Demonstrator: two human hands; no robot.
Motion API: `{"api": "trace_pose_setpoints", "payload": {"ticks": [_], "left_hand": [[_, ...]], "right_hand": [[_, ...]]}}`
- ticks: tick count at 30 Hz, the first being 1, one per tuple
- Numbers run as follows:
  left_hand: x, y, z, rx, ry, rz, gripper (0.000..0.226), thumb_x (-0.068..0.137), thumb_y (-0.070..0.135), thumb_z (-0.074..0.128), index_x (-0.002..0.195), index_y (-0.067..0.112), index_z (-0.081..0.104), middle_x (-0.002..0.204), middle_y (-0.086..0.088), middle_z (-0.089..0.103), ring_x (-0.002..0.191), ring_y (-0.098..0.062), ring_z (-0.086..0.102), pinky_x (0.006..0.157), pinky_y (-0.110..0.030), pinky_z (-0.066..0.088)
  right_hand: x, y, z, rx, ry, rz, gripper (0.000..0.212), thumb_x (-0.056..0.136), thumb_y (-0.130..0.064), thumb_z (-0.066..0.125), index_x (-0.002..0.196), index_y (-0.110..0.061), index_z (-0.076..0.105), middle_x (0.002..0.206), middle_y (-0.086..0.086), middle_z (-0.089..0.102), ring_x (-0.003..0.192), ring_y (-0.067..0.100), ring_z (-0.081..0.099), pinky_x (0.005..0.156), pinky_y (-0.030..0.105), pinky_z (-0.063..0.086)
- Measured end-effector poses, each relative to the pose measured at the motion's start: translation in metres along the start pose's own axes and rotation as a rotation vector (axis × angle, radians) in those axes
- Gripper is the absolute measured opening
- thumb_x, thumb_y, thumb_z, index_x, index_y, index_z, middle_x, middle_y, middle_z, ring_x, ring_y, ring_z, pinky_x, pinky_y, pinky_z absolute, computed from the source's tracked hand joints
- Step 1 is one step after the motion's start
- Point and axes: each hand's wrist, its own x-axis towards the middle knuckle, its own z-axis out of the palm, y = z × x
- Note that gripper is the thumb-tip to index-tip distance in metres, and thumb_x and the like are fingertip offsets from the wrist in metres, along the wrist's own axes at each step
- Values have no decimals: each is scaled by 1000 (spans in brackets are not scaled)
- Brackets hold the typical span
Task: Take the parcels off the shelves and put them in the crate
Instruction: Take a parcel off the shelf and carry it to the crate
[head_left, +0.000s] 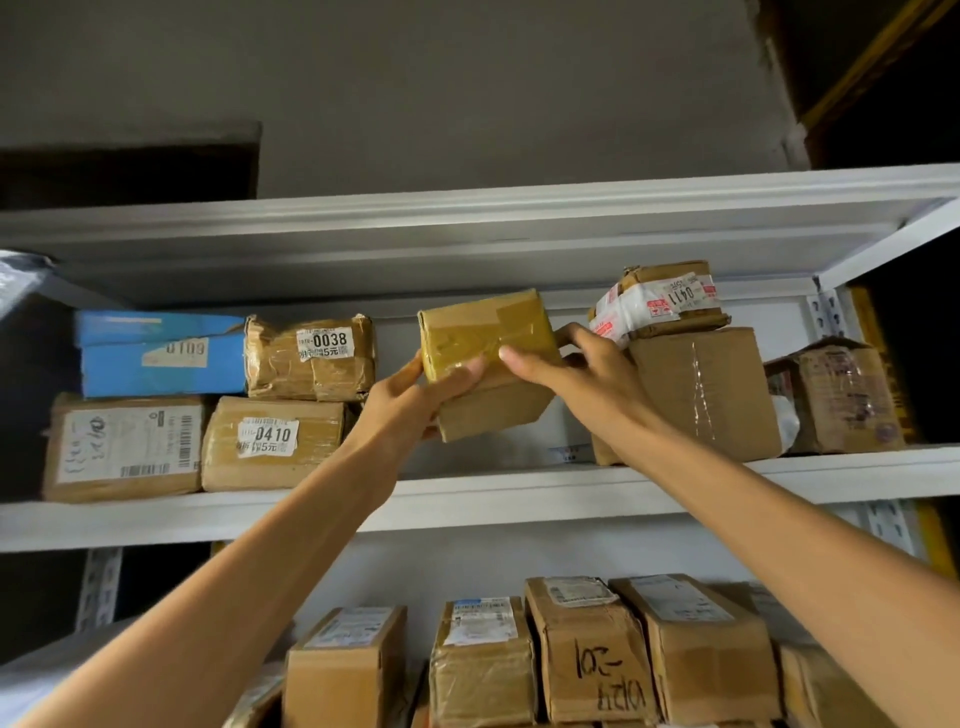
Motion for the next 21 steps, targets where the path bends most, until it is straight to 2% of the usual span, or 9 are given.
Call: {"api": "trace_pose_setpoints", "payload": {"ticks": [2,4,6,8,11,13,15,18,21], "left_hand": [[3,-9,-8,-42,1,67,62,59,41,80,118,30,65,104,7,73,98,-10,66,86,-21,48],[6,-25,-17,-25,-4,117,63,58,28,83,118,23,66,102,4,74,100,-15,67,86,-27,53],[13,-41,-20,32,44,141,60,60,19,87,117,18,67,101,-1,75,100,-19,68,88,-35,55],[23,-54,-21,110,143,164,53,66,11,87,114,20,68,96,4,75,94,-10,69,82,-28,57],[35,-73,-24,271,264,179,37,68,10,85,96,29,70,73,20,72,70,8,65,57,-5,45],[42,-88,-28,444,295,124,29,70,14,84,89,30,69,70,18,69,70,-1,64,55,-9,42],[48,-97,-28,566,334,70,24,74,19,82,95,24,72,80,9,70,79,-11,62,62,-18,40],[54,-101,-24,581,370,16,32,76,21,80,106,14,71,96,-4,73,94,-23,64,67,-21,39],[56,-102,-22,577,383,-4,34,76,21,79,108,12,69,100,-7,73,98,-27,63,67,-22,38]], "right_hand": [[-2,10,6,10,-85,69,57,65,-56,80,104,-24,54,104,-6,66,96,12,63,79,30,52],[-2,25,18,-9,-118,114,72,62,-50,84,116,-23,47,116,-1,63,105,18,61,91,41,52],[1,38,36,-20,-114,135,79,66,-44,85,128,-23,41,126,2,58,111,21,57,95,42,50],[8,48,55,9,-95,150,67,73,-35,82,125,-24,42,125,3,58,106,18,57,89,34,49],[24,60,77,-76,-127,169,53,76,-31,79,114,-23,43,111,0,59,92,12,57,75,25,45],[31,69,88,-212,-183,181,52,76,-31,80,111,-19,44,103,-1,58,85,11,55,67,24,44],[36,76,96,-254,-183,216,49,75,-28,81,108,-18,46,103,0,58,79,9,53,60,21,41],[42,80,104,-245,-131,252,48,74,-22,82,107,-15,49,107,4,60,83,15,54,62,22,40],[44,80,107,-266,-134,276,50,75,-21,81,110,-13,47,110,6,59,86,18,54,58,22,39]]}}
